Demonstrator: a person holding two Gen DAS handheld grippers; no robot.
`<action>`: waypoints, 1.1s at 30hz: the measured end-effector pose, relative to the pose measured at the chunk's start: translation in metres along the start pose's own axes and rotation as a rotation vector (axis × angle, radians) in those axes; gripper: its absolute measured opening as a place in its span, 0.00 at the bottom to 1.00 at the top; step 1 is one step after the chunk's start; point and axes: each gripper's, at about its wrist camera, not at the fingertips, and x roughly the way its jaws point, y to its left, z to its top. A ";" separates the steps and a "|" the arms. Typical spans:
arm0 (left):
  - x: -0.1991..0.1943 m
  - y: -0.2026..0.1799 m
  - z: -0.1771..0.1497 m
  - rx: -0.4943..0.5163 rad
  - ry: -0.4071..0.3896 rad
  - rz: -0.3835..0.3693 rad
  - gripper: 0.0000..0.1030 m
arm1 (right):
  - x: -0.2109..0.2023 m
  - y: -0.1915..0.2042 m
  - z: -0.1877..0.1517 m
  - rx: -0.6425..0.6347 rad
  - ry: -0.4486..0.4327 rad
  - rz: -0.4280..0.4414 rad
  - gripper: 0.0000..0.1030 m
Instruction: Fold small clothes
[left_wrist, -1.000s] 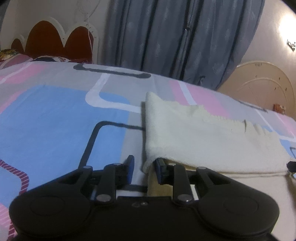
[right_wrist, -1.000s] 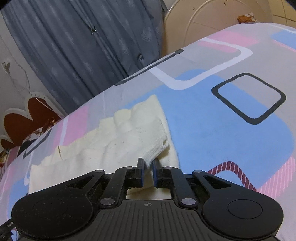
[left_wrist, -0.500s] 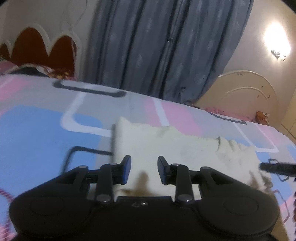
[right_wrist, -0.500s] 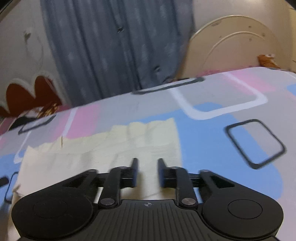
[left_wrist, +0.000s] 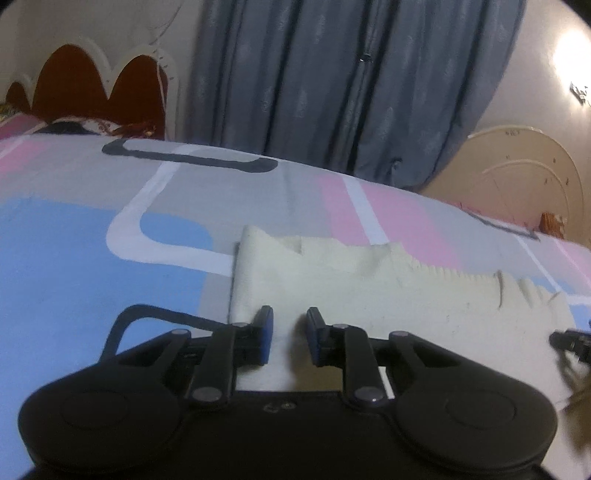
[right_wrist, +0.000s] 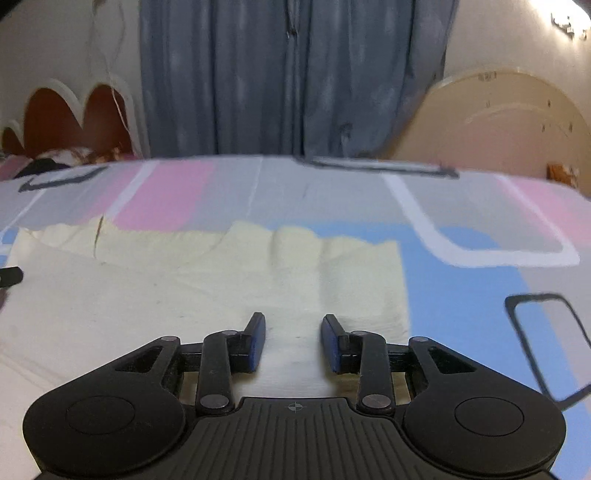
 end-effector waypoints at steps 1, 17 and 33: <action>0.000 0.000 0.001 -0.004 0.001 0.002 0.20 | 0.000 0.001 0.002 -0.001 0.004 -0.006 0.32; 0.007 -0.002 0.013 0.008 0.004 0.014 0.29 | 0.005 -0.002 0.008 0.066 0.006 0.027 0.32; -0.027 -0.052 -0.023 0.170 0.050 -0.030 0.40 | -0.028 0.028 -0.014 0.006 0.037 0.111 0.32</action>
